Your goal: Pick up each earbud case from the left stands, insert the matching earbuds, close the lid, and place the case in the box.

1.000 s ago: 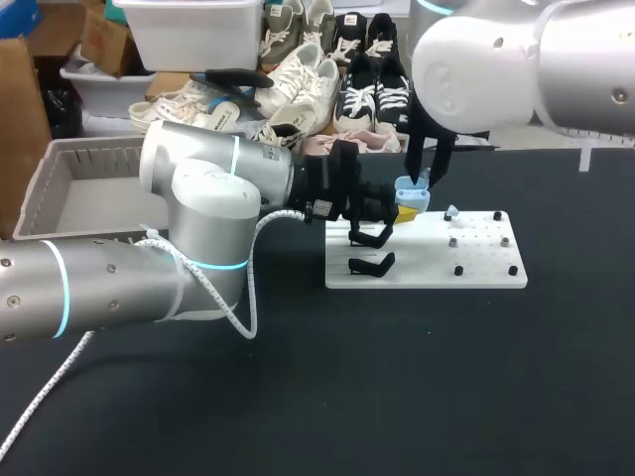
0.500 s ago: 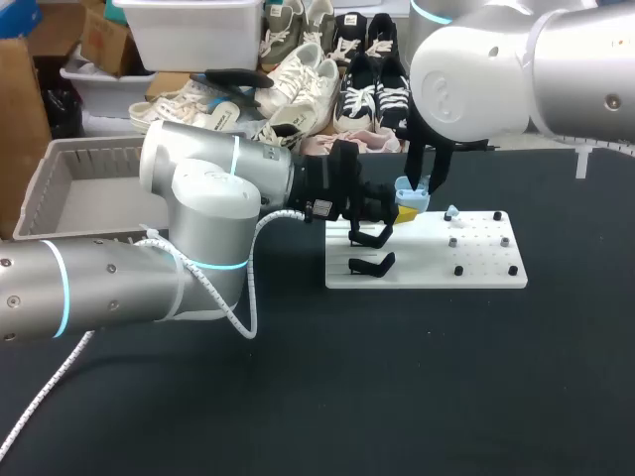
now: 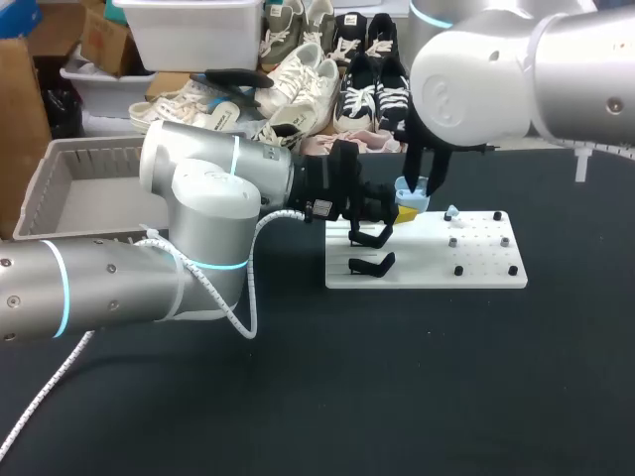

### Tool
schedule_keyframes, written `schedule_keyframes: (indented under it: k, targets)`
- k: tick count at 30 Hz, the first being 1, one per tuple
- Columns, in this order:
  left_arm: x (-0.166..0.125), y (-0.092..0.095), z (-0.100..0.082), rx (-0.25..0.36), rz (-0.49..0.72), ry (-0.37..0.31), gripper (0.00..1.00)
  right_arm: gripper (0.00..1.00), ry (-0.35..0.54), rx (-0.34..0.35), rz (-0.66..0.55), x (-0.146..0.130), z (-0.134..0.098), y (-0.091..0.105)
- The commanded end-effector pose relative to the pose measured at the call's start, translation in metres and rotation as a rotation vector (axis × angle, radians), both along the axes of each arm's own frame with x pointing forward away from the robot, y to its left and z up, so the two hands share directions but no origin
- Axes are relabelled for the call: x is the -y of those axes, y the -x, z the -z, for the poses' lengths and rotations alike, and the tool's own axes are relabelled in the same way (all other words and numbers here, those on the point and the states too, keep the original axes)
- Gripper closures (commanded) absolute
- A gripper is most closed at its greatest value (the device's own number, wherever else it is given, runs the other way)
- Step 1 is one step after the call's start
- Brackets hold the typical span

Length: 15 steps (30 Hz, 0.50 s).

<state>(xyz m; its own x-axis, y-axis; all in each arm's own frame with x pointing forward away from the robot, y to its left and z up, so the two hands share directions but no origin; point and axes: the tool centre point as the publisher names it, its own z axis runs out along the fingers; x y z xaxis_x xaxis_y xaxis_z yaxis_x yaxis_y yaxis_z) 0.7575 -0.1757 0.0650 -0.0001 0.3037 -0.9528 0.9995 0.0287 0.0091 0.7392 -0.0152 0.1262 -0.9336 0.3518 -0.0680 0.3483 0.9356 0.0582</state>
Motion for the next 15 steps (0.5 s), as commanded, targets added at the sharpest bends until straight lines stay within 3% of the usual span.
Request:
schedule_keyframes:
  k: [1,15]
  targets:
    - [0.0001,-0.0007,0.0005,0.000,0.000,0.001,1.00,1.00,0.003,-0.002,0.001,-0.0007,0.0006,-0.0010]
    - [0.0001,-0.0007,0.0005,0.000,0.000,0.001,1.00,1.00,0.005,-0.011,0.003,0.0022,0.0022,-0.0032]
